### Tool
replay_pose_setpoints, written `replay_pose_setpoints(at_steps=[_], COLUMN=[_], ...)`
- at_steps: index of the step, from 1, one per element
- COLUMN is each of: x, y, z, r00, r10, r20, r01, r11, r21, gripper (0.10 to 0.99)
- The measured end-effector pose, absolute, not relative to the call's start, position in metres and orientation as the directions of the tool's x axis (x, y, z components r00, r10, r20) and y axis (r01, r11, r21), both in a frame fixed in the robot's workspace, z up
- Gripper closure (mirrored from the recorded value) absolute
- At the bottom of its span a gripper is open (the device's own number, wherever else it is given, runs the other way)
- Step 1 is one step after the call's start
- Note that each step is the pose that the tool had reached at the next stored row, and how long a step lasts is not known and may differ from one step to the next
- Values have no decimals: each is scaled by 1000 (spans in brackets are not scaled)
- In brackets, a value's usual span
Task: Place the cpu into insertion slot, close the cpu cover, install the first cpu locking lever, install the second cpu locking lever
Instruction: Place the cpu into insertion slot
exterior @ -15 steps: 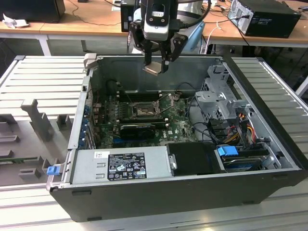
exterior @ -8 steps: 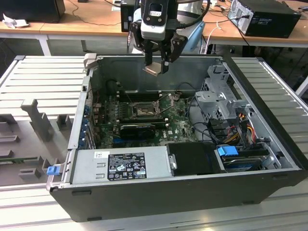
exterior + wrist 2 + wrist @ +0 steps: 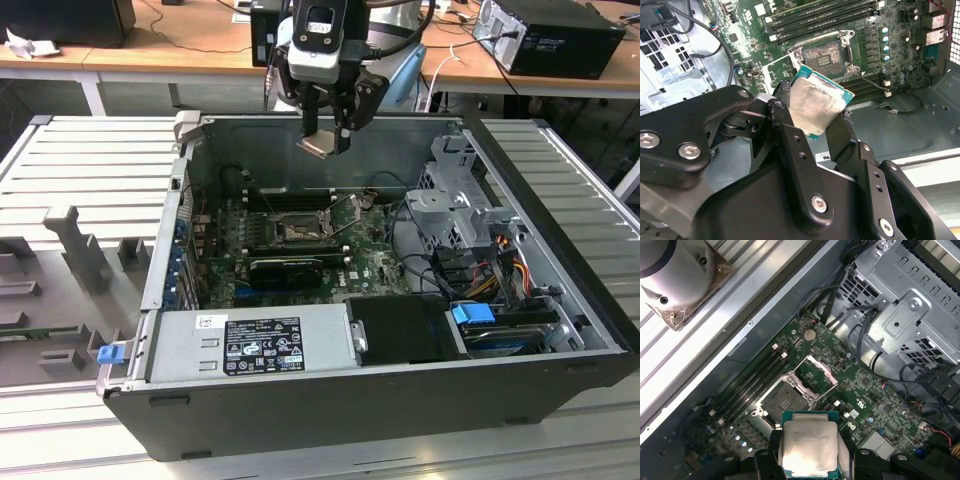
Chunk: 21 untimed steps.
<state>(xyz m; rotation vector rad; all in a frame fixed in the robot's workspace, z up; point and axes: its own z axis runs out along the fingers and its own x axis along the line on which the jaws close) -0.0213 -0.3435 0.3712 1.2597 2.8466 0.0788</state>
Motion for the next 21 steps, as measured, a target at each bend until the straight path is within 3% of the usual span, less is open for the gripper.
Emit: replay_pose_setpoints(at_steps=[21], x=[-21], y=[-344], z=[371], r00=[-545], r10=[838], r20=[-7], r01=[837], r11=[545], r21=[56], gripper=[557])
